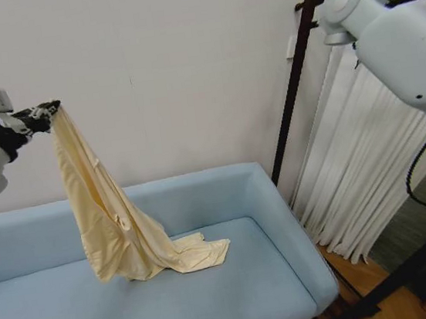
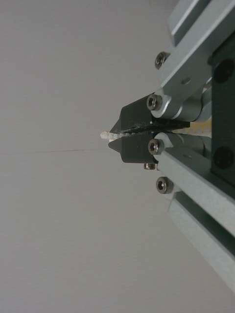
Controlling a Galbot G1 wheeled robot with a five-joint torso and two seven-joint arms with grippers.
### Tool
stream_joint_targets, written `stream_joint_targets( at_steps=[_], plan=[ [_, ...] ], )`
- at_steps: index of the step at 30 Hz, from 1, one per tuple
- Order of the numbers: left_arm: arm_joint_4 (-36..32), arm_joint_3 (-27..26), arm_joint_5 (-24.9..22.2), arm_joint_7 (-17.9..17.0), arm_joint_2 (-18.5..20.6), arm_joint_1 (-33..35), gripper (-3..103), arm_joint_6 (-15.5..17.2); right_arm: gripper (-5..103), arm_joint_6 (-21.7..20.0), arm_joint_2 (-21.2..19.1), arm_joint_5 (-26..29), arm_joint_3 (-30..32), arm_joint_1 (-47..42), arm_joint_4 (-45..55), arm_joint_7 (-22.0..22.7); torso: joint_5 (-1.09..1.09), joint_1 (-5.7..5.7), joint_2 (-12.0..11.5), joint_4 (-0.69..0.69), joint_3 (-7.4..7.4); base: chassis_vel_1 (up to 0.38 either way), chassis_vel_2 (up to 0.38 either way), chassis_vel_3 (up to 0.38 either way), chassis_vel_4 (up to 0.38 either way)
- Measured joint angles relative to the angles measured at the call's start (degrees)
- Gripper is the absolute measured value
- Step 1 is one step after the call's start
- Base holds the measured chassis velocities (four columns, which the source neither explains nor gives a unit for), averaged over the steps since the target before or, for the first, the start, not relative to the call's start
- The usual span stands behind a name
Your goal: Pick up the clothes from the sofa and hang them on the clothes hanger.
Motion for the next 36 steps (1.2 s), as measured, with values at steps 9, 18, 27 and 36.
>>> stream_joint_targets(
  at_steps=[9,18,27,36],
  plan=[
    [0.2,1.7,0.4,-0.2,-0.5,-1.0,1,0.0,100,0.0,-1.6,0.4,-0.3,-1.3,-1.7,-1.4,0.01,0.0,0.0,0.01,0.0,0.0,0.0,0.0,0.0],
    [0.0,1.2,0.4,-0.3,-0.4,-0.3,1,0.1,103,0.0,2.6,2.0,0.2,-0.6,-9.4,-1.2,-0.02,0.0,0.0,0.03,0.0,0.0,0.0,0.0,0.0],
    [-0.2,1.0,0.6,-0.3,-0.7,0.2,1,0.1,70,0.1,4.5,1.1,0.4,-0.4,-14.5,-2.5,-0.01,0.0,0.0,0.0,0.0,0.0,0.0,0.0,0.0],
    [0.0,1.0,0.8,-0.3,-1.0,0.2,1,0.0,37,0.7,5.1,0.0,0.6,-0.6,-16.2,-3.5,-0.01,0.0,0.0,0.02,0.0,0.0,0.0,0.0,0.0]
  ],
)
